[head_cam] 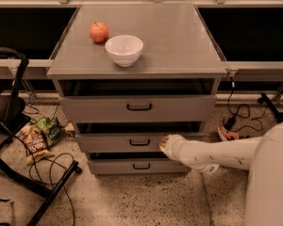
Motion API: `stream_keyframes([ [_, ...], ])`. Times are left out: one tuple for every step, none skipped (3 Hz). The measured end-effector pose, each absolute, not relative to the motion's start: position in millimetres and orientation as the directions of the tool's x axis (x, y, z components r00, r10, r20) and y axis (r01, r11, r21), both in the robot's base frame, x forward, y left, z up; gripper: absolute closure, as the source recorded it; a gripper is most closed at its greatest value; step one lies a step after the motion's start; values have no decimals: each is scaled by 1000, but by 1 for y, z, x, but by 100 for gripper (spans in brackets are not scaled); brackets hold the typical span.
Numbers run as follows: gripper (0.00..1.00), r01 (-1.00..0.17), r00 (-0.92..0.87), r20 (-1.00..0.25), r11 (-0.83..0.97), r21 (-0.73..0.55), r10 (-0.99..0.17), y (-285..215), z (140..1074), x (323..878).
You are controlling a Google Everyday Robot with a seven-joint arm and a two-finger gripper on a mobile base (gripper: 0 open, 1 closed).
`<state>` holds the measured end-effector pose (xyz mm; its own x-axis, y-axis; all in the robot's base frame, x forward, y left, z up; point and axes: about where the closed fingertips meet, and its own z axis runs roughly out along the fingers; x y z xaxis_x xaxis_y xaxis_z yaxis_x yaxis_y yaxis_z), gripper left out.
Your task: Close middle drawer
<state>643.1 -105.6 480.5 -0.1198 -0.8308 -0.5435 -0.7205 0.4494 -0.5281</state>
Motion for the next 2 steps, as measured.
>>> stream_keyframes([
  [100,-622,-109,-416,388,-680,-903,-117,545,646],
  [100,-517,-134,-394,404,-755,-909,-118,602,622],
])
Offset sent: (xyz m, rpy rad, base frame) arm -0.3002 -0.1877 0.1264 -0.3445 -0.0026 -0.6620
